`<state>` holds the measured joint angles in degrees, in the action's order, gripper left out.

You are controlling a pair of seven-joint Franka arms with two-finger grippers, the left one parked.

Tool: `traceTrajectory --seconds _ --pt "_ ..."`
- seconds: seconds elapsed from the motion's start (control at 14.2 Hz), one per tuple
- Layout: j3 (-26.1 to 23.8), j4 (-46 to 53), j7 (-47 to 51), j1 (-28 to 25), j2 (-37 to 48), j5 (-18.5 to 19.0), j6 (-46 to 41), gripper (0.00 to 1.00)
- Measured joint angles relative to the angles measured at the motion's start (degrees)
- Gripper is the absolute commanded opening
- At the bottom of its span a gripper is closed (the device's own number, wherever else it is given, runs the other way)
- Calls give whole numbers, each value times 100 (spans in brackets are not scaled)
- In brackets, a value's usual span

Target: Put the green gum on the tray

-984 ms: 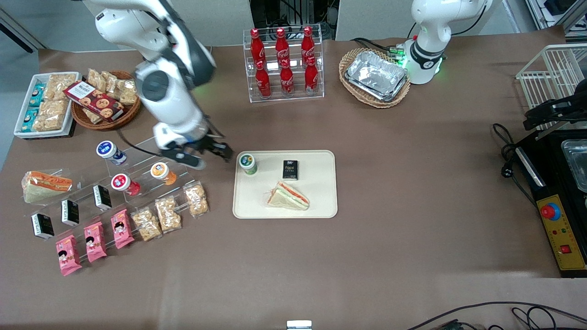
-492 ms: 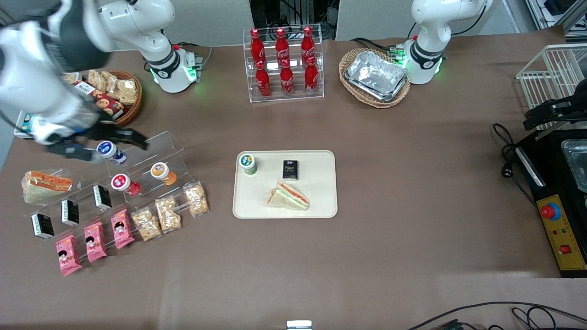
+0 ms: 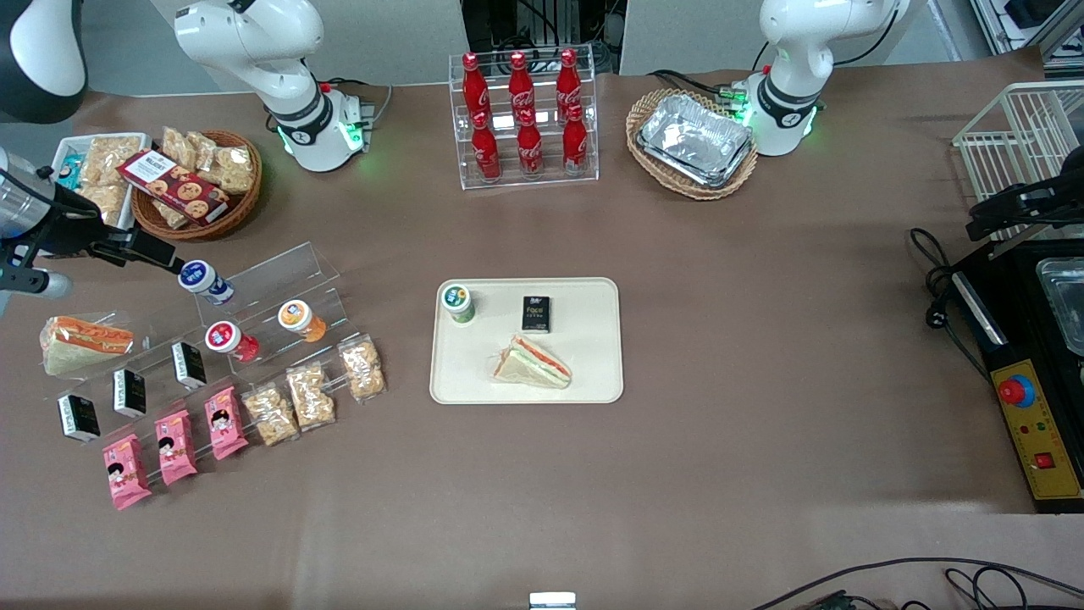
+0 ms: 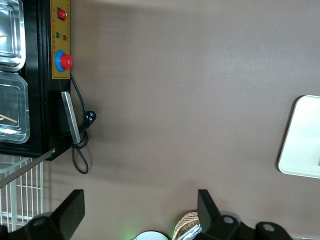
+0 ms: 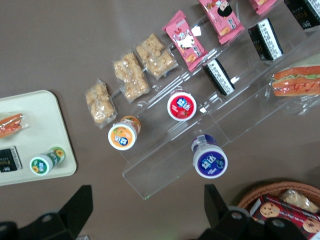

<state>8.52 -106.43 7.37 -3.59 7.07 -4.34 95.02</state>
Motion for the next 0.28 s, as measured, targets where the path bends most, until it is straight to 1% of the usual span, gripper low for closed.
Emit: traceTrajectory --seconds 0.14,0.28 --pt "-5 290 -14 5 -216 7 -249 100" --pt "-1 426 -112 30 -403 75 -279 100"
